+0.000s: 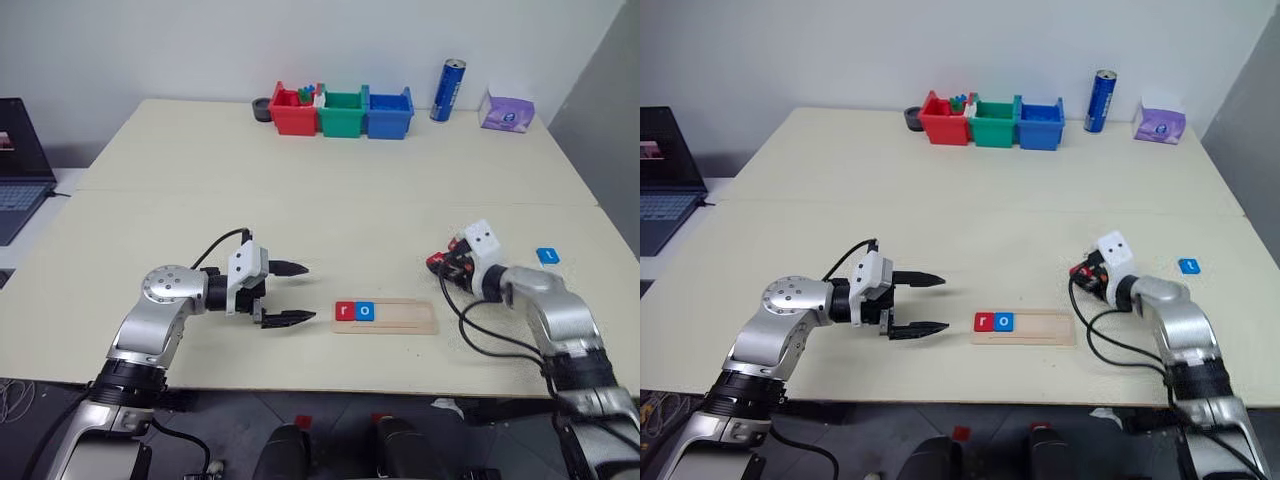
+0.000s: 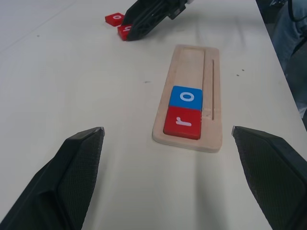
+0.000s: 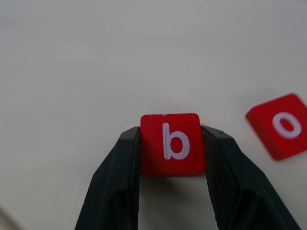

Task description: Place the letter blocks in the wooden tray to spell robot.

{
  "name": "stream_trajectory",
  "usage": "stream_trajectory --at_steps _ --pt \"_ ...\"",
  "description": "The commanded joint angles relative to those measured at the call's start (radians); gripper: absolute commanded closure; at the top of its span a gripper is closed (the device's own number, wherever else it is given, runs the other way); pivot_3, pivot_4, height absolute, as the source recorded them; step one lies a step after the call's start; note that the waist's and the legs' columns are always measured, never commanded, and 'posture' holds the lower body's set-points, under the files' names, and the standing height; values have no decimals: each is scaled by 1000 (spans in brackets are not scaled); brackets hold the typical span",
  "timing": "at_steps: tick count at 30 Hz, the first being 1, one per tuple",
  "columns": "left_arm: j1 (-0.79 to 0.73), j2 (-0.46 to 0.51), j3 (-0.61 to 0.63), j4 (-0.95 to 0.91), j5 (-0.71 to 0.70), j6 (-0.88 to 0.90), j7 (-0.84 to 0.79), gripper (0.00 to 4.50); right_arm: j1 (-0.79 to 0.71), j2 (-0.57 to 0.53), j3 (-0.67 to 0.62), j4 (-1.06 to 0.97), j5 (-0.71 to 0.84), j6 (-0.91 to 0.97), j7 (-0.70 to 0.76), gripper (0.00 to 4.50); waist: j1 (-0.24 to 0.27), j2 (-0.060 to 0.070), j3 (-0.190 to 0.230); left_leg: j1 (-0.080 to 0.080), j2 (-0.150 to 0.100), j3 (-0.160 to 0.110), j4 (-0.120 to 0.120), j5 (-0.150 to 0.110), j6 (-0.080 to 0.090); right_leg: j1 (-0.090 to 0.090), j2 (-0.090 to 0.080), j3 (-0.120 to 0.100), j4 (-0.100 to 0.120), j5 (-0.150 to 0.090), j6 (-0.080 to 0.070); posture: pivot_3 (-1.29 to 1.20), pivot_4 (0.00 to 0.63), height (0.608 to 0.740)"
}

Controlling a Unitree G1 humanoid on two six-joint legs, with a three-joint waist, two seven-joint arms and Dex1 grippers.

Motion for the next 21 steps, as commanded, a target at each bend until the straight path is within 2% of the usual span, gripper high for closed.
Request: stream_trajectory --at_steps 1,5,8,13,18,21 --pt "-5 -2 -16 -61 -25 6 -20 0 175 58 -152 -347 49 129 -132 3037 0 0 0 -1 0 -1 0 0 0 -1 0 0 0 0 0 0 150 740" --pt "-16 -8 -35 -90 -31 25 -30 0 369 139 -200 -612 46 250 -249 3037 -2 1 0 -2 0 -2 0 0 0 -2 0 0 0 0 0 0 150 740" --pt "-32 -13 -50 -95 -30 34 -39 0 458 217 -192 -726 25 304 -348 3037 -7 1 -1 0 0 -1 1 0 0 -1 1 0 1 -1 1 0 150 740" --pt "-62 -25 -74 -80 -17 27 -56 0 532 314 -137 -734 -28 290 -460 3037 -10 1 -1 5 1 2 1 0 0 1 3 2 1 -3 5 0 150 740" --pt "-69 -32 -82 -82 -14 29 -58 0 547 396 -144 -696 -44 263 -527 3037 -9 1 -1 6 1 3 0 0 0 2 3 3 0 -3 5 0 150 740" --pt "-68 -32 -84 -87 -12 30 -55 0 543 432 -156 -677 -34 251 -544 1987 -8 1 -1 6 1 2 0 0 0 2 3 3 0 -3 5 0 150 740"
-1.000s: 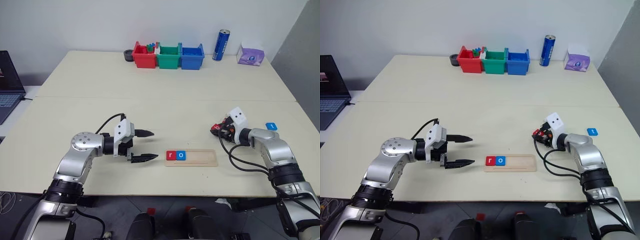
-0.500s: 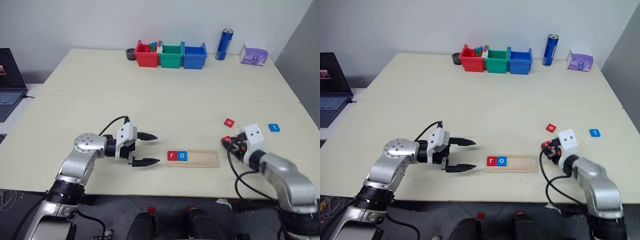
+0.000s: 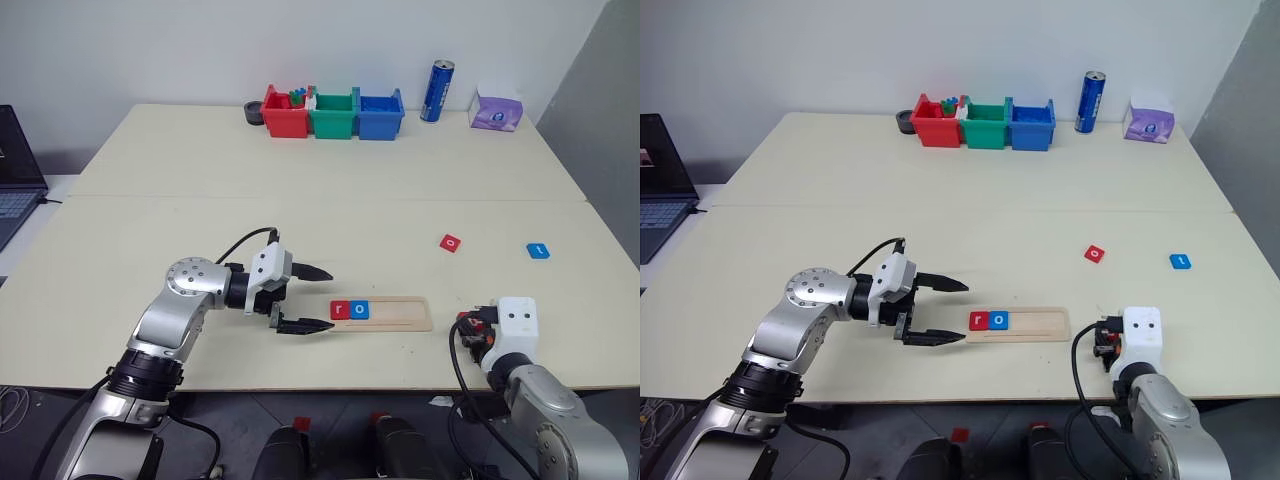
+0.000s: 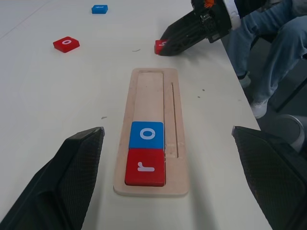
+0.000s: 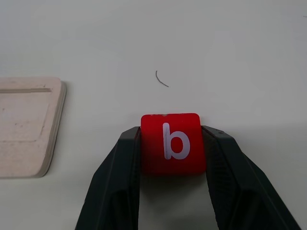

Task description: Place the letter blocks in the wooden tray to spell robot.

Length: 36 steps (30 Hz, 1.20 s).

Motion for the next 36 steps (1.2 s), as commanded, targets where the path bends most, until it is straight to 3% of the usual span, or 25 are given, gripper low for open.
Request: stream_trajectory --at_steps 1,6,12,17,23,28,36 --pt "-10 -2 -3 -31 -10 -9 2 0 -3 30 -27 8 4 -21 -25 1675 1 0 0 0 0 0 0 0 0 0 0 0 0 0 0 0 150 740" --pt "7 2 2 -36 -7 -15 11 0 -59 38 -62 -44 21 -21 -34 66 1 0 0 0 0 0 0 0 0 0 0 0 0 0 0 0 150 740" --pt "29 13 15 -27 -7 -37 14 0 -171 -138 -150 -50 75 -1 92 66 1 0 0 0 -1 0 0 0 0 0 -1 1 0 0 0 0 150 740" --pt "50 19 18 -16 -5 -66 13 0 -130 -477 -119 30 202 -33 459 66 1 0 0 -1 -1 1 -1 0 0 0 0 -1 -1 0 0 0 150 740" --pt "54 13 9 7 7 -92 21 0 -118 -739 -37 211 174 -260 740 66 2 -1 1 0 -2 1 0 0 0 1 0 -1 -1 0 0 0 150 740" --pt "64 8 4 4 12 -98 34 0 -179 -833 39 377 131 -396 855 66 1 -1 1 0 -2 2 0 0 0 1 0 -1 -1 0 0 0 150 740" --pt "76 8 2 -15 14 -90 49 0 -287 -888 160 537 66 -523 986 66 3 -1 1 0 -1 1 0 0 0 1 0 -1 -1 0 0 0 150 740"
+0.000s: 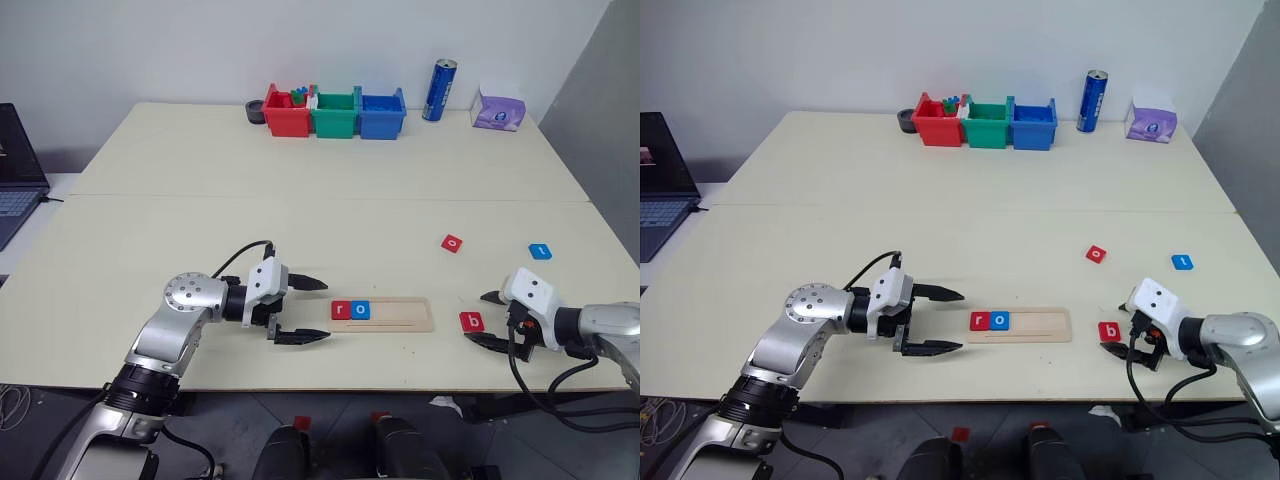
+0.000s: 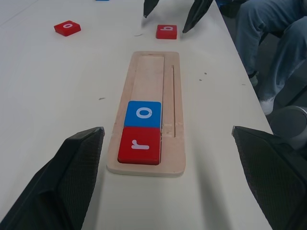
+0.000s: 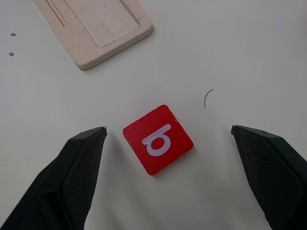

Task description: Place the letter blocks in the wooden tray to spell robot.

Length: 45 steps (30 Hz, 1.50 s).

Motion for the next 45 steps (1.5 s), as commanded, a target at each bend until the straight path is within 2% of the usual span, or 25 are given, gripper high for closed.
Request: stream_trajectory --at_steps 1,8,11,16,17,21,27,35,45 --pt "-1 3 3 -28 -3 -6 9 0 -39 -31 29 32 -28 -57 60 66 0 0 0 0 0 0 0 0 0 0 0 0 0 0 0 0 150 740" --pt "1 7 5 -34 -3 -1 14 0 -108 -20 89 95 -65 -90 114 66 0 0 0 0 0 0 0 0 0 0 0 0 0 0 0 0 150 740" --pt "6 11 7 -34 -3 -3 16 0 -114 -17 97 107 -74 -101 121 996 1 0 0 0 0 0 0 0 0 0 0 0 0 0 0 0 150 740" --pt "17 23 15 -31 -1 -11 18 0 -117 -14 95 117 -75 -110 136 2855 1 0 0 0 0 0 0 0 0 0 -1 0 0 0 0 0 150 740" --pt "18 26 17 -29 -1 -11 18 0 -119 -13 91 115 -70 -112 140 3052 1 0 0 0 0 0 0 0 0 0 -1 0 0 0 0 0 150 740" --pt "27 51 37 -14 2 -14 28 0 -136 -9 70 12 -11 -64 163 3042 -1 0 0 1 1 0 0 0 0 0 -1 0 1 0 0 0 150 740" --pt "37 88 52 -4 6 -19 33 0 -234 55 149 -137 24 43 148 3042 -1 1 0 1 1 -2 0 0 0 0 0 0 1 0 0 0 150 740" --pt "52 87 50 21 14 -60 26 0 -436 200 352 -14 -111 56 109 3042 1 1 1 0 1 -2 0 0 0 0 -2 0 0 3 -4 0 150 740" --pt "74 80 47 40 31 -109 31 0 -499 265 415 51 -156 47 127 3042 2 1 1 -1 1 -2 0 0 0 -1 -2 -3 1 3 -5 0 150 740"
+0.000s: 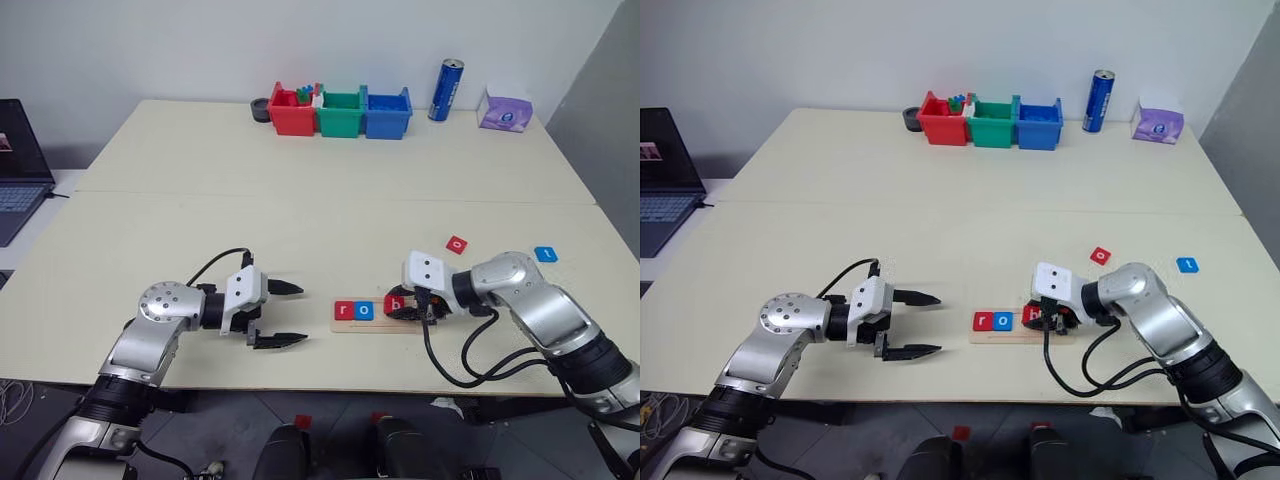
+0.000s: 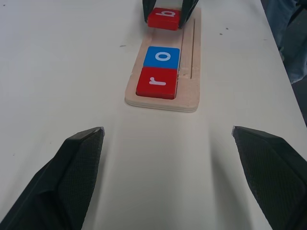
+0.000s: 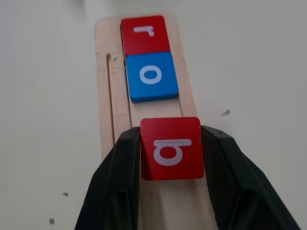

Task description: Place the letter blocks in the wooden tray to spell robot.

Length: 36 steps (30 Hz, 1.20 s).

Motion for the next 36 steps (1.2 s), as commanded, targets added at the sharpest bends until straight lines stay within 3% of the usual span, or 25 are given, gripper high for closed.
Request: stream_trajectory --at_steps 1,18,25,27,36 --pt "7 0 8 -23 1 -16 9 0 -30 18 1 -18 -3 -9 11 3042 -1 0 0 0 0 0 0 0 0 0 0 0 0 0 0 0 150 740" --pt "9 0 3 -133 -9 80 49 0 -31 58 12 -11 -21 -4 6 3042 -2 0 0 0 0 0 0 0 0 0 0 -1 0 0 0 0 150 740" --pt "9 0 4 -146 -10 96 54 0 -35 66 12 -11 -20 -7 5 523 -2 0 0 0 0 0 0 0 0 0 0 -1 0 0 0 0 150 740" --pt "9 1 4 -148 -11 97 54 0 -40 70 3 -16 -17 -3 1 25 -2 0 0 0 0 0 0 0 0 0 0 -1 0 0 0 0 150 740" --pt "18 3 7 -155 -10 101 61 0 69 -9 -151 -234 90 128 -29 25 1 0 0 0 0 -2 0 0 0 0 0 -1 0 0 0 0 150 740"
